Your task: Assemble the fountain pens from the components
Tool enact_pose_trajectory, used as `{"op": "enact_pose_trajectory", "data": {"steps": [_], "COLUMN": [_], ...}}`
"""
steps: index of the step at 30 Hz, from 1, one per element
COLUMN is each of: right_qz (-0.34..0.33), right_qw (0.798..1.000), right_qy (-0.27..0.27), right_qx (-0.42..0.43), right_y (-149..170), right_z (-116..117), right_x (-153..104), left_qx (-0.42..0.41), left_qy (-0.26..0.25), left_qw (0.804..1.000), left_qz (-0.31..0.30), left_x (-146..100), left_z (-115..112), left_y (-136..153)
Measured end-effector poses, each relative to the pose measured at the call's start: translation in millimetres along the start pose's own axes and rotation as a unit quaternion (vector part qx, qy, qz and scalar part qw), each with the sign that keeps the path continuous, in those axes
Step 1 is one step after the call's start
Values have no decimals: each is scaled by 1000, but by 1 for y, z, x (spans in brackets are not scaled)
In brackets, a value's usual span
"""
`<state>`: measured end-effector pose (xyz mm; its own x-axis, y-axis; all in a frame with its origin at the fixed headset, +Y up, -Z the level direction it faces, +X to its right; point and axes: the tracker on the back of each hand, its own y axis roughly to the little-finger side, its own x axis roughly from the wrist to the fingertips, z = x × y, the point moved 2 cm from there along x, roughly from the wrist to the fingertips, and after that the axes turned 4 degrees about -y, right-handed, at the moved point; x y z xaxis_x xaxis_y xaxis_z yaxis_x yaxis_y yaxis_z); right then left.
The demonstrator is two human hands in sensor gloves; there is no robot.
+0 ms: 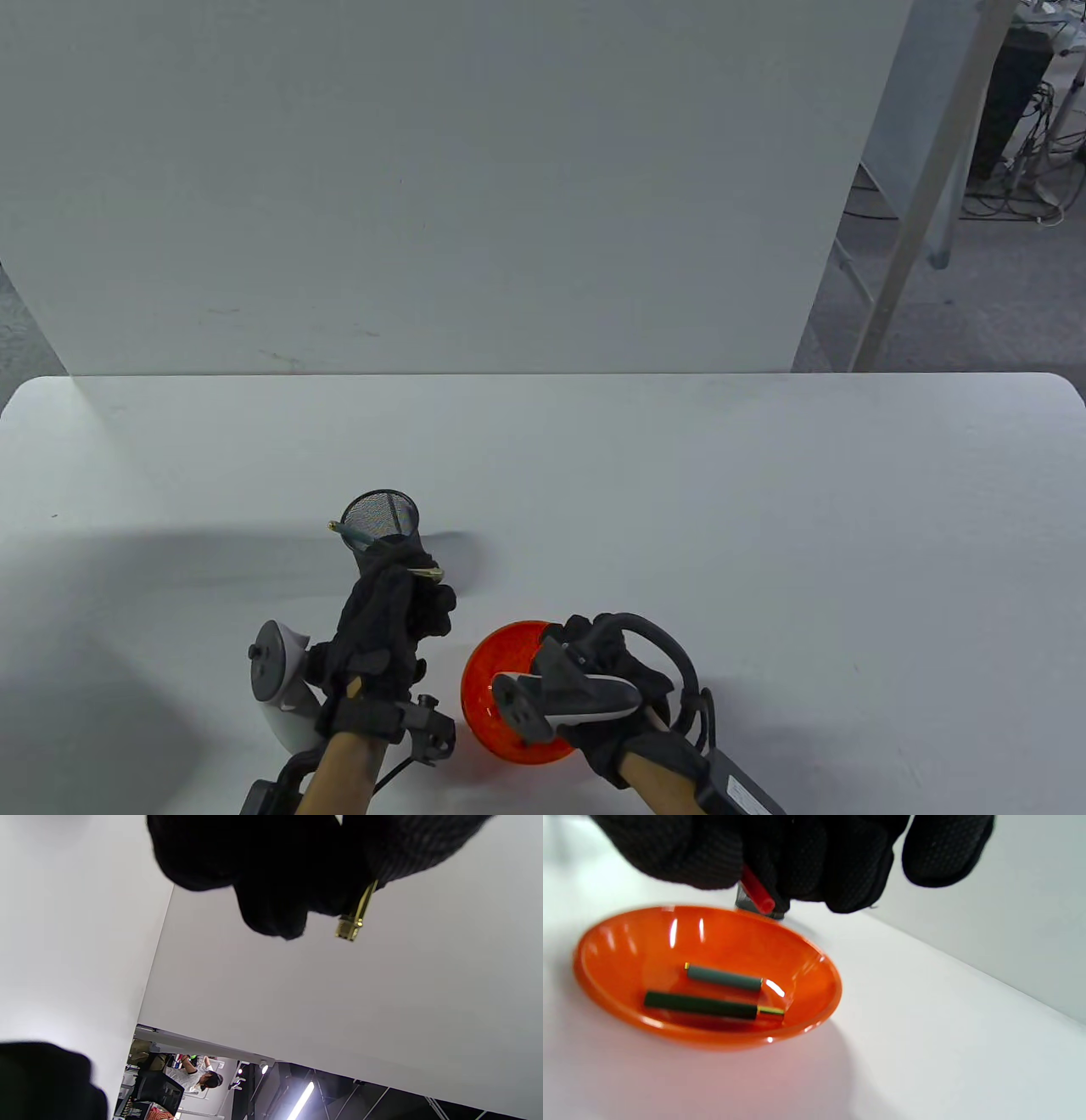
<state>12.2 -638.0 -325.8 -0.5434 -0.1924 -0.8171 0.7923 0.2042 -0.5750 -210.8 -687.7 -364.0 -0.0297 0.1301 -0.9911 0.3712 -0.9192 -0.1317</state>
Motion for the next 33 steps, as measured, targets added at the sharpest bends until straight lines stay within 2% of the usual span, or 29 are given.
{"op": "enact_pose_trajectory", "data": {"steps": [3, 5, 7, 8, 11, 14, 17, 20, 24, 26, 28, 30, 33], "right_qz": [20, 26, 19, 16, 34, 24, 11, -8, -23, -21, -21, -25, -25], "right_qw": [991, 970, 948, 936, 922, 899, 887, 888, 883, 877, 862, 855, 858], "right_qy": [57, 96, 102, 125, 193, 231, 254, 255, 262, 273, 288, 281, 276], "right_qx": [115, 220, 301, 328, 335, 371, 384, 383, 389, 396, 417, 436, 432], "right_y": [17, 29, 38, 42, 52, 56, 54, 49, 44, 45, 46, 46, 45], "right_z": [4, 17, 24, 25, 27, 27, 27, 28, 32, 34, 36, 39, 42], "right_x": [-8, -11, -14, -18, -28, -31, -33, -32, -31, -30, -29, -28, -25], "left_qx": [19, 29, 34, 35, 32, 22, 10, 5, -45, -69, -79, -76, -69], "left_qy": [15, 27, 27, 29, 44, 51, 63, 75, 89, 96, 98, 100, 113], "left_qw": [1000, 999, 999, 999, 998, 998, 997, 995, 991, 988, 987, 986, 985], "left_qz": [4, 6, 8, 9, 21, 37, 48, 59, 84, 99, 105, 108, 113], "left_x": [0, -1, -2, -3, -3, -2, -3, -3, -6, -8, -9, -9, -8], "left_z": [-5, -10, -12, -13, -17, -19, -21, -24, -30, -32, -33, -34, -35], "left_y": [2, 4, 6, 6, 11, 17, 20, 24, 30, 33, 35, 36, 39]}}
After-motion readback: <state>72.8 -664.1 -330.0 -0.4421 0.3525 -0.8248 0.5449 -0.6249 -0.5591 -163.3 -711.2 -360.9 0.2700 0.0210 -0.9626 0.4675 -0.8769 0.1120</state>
